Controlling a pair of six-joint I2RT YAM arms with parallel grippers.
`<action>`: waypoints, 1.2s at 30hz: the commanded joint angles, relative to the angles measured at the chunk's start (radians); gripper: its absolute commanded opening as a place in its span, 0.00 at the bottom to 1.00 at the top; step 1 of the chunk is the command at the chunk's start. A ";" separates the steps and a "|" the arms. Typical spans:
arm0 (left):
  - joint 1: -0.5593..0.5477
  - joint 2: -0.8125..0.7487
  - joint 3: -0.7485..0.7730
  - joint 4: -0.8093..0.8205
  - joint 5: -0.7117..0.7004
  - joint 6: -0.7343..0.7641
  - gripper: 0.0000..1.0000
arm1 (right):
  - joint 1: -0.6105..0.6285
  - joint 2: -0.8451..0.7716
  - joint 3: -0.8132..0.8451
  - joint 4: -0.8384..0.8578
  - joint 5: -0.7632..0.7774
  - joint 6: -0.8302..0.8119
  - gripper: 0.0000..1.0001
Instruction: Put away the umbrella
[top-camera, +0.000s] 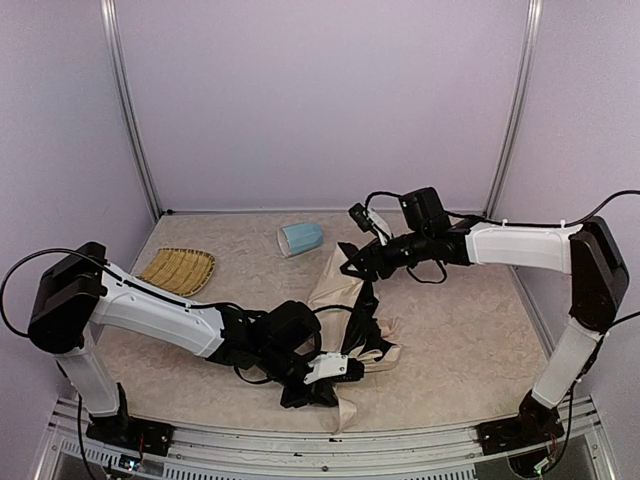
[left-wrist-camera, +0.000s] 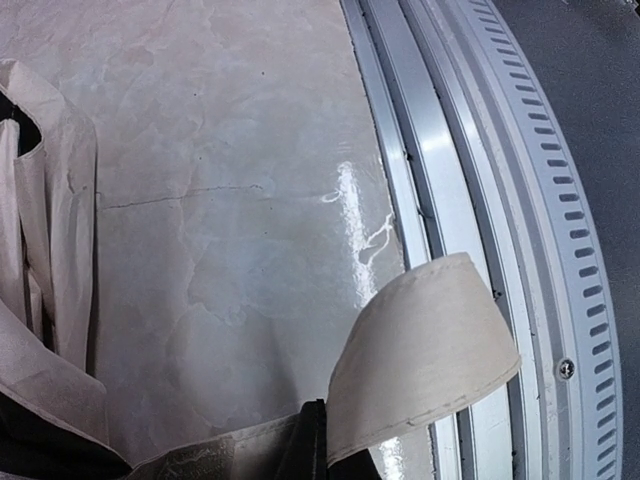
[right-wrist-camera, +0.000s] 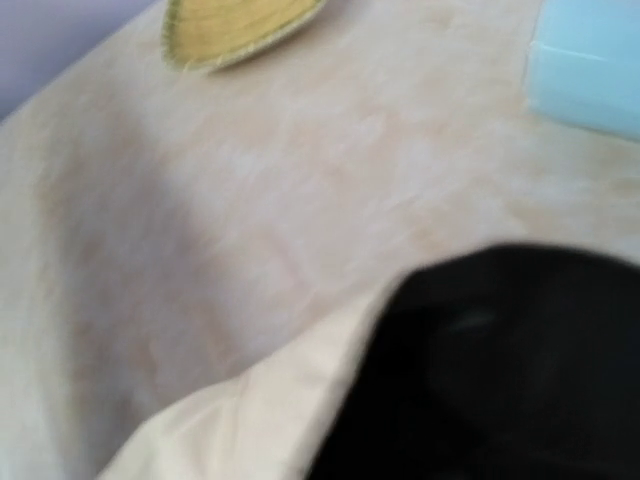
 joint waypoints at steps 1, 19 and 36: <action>-0.004 0.006 0.008 -0.002 -0.012 0.014 0.02 | 0.004 0.018 0.016 -0.022 -0.164 0.026 0.35; 0.188 -0.540 -0.461 0.541 -0.052 -0.022 0.99 | 0.100 -0.185 -0.065 -0.122 -0.303 -0.082 0.00; 0.225 -0.176 -0.136 0.738 -0.301 -0.135 0.97 | 0.191 -0.238 -0.538 0.119 -0.370 0.108 0.00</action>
